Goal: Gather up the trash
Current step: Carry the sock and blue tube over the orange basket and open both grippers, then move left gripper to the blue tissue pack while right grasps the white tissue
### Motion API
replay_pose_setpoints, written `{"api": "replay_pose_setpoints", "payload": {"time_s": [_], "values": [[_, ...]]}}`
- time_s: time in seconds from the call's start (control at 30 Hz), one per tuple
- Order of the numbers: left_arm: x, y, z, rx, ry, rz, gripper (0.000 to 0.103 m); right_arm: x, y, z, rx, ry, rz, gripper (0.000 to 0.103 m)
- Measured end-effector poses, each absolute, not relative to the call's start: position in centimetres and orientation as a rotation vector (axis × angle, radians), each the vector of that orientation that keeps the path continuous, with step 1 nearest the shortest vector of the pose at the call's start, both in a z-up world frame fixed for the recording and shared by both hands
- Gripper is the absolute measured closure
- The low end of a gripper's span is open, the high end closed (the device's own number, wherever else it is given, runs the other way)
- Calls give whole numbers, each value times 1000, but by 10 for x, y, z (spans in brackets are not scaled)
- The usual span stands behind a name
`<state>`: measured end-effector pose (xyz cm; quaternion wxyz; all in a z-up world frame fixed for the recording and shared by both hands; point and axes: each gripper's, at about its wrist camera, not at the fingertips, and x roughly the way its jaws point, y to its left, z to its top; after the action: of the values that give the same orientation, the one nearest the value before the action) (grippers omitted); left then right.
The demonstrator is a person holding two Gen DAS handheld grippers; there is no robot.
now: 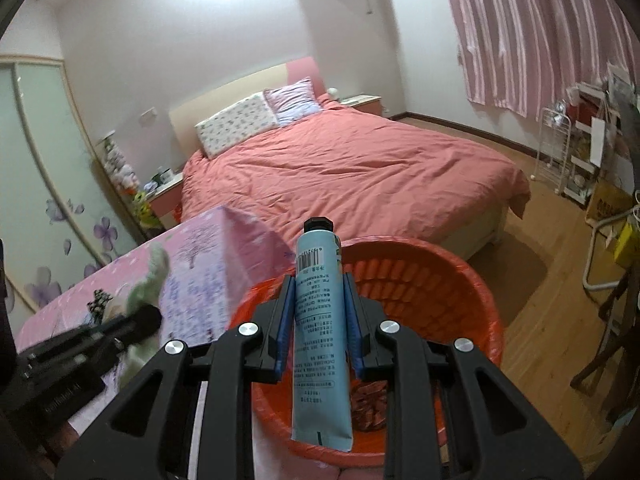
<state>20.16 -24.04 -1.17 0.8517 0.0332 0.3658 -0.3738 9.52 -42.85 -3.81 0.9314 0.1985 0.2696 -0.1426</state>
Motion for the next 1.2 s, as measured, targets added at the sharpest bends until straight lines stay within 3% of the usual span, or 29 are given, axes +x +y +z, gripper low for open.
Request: {"api": "replay_pose_setpoints", "payload": {"time_s": [0.07,0.13,0.17,0.2,0.27,0.5,0.8,1.07,1.2], "values": [[206,-261,-23,87,787,-805,88,98,-437,-43,428,553,-296,79],[209,-273,-33,111,796,-797,76,102,-447,-52,457,561,-294,77],[211,-278,-40,125,800,-787,62,104,-450,-57,468,568,-295,74],[213,-281,-44,133,804,-776,52,105,-454,-62,481,579,-300,64],[219,-283,-55,148,816,-748,47,105,-457,-71,489,589,-307,53],[232,-240,-71,140,829,-634,14,104,-441,-86,454,627,-317,34],[245,-119,-61,141,767,-422,11,114,-391,-83,364,661,-227,29],[298,16,-63,69,763,-111,11,133,-325,-84,288,697,-118,27],[326,46,-76,33,810,-60,14,146,-299,-88,266,725,-80,27]]}}
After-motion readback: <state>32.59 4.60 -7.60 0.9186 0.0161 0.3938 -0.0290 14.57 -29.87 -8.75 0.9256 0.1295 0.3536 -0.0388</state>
